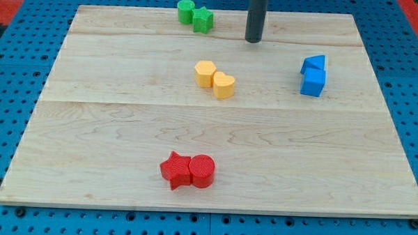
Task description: Locate your arm at the top right side of the blue triangle
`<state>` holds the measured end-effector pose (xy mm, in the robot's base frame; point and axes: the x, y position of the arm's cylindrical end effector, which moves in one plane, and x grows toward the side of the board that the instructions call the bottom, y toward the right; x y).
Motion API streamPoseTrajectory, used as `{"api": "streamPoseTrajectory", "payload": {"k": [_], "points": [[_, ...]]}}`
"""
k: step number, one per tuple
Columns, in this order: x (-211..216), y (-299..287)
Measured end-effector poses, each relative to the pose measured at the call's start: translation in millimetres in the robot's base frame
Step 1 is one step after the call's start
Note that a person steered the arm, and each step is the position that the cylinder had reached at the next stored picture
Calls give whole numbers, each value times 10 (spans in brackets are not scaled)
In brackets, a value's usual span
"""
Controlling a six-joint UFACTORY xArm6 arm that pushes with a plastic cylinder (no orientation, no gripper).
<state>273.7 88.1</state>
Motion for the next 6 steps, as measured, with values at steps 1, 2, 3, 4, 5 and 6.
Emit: {"api": "streamPoseTrajectory", "payload": {"k": [1,2,3,4,5,6], "points": [[46,68],[110,812],[117,1398],[675,1426],[725,1099],[673,851]]}}
